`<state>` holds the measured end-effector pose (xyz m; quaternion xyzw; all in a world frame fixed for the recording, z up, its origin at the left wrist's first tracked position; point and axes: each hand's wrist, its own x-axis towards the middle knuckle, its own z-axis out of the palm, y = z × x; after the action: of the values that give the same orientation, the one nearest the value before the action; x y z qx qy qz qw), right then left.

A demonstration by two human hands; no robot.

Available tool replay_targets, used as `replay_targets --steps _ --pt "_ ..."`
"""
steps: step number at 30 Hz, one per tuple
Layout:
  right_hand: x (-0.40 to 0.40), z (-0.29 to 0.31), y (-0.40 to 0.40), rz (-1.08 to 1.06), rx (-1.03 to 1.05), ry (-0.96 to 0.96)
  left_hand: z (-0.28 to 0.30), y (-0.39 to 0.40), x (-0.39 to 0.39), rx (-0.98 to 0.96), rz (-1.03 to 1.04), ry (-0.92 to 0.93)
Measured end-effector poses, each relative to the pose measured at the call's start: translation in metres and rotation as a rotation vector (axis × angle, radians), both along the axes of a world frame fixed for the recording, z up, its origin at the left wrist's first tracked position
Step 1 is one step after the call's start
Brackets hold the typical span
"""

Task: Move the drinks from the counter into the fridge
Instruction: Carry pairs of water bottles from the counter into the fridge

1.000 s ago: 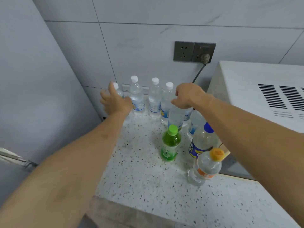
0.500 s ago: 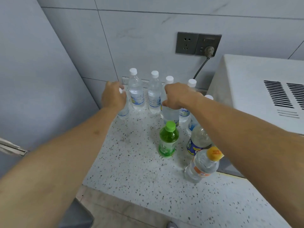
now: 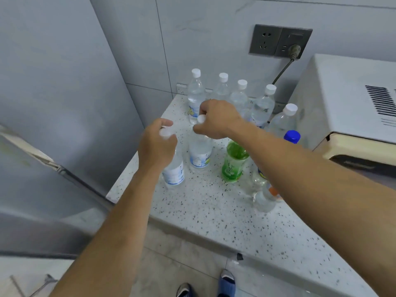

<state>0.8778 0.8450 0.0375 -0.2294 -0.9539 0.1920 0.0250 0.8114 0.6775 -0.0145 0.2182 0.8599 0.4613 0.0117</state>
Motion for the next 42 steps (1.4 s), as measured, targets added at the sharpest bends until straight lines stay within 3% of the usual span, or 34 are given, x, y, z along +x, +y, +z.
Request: replay_targets --steps 8,11,13,18,28,31,39,42 --pt "0.034 -0.031 -0.044 -0.135 -0.085 0.16 -0.024 -0.033 0.027 0.128 -0.058 0.088" --pt "0.053 -0.058 -0.059 -0.204 -0.115 0.38 -0.048 -0.041 0.029 0.141 -0.09 -0.027" --pt "0.066 -0.08 -0.07 -0.276 -0.244 0.454 -0.065 -0.046 0.031 0.176 -0.137 -0.144" --pt "0.081 -0.134 -0.087 -0.377 -0.694 0.429 -0.107 -0.052 0.034 0.175 -0.099 -0.416" --pt "0.079 -0.167 -0.097 -0.447 -0.765 0.589 -0.123 -0.056 0.036 0.156 -0.133 -0.441" --pt "0.096 -0.167 -0.102 -0.435 -0.873 0.621 -0.122 -0.07 0.051 0.202 -0.125 -0.488" --pt "0.168 -0.154 -0.122 -0.347 -1.388 0.535 -0.106 -0.125 0.109 0.497 -0.192 -0.887" --pt "0.193 -0.151 -0.139 -0.335 -1.578 0.451 -0.097 -0.15 0.143 0.513 -0.127 -1.049"
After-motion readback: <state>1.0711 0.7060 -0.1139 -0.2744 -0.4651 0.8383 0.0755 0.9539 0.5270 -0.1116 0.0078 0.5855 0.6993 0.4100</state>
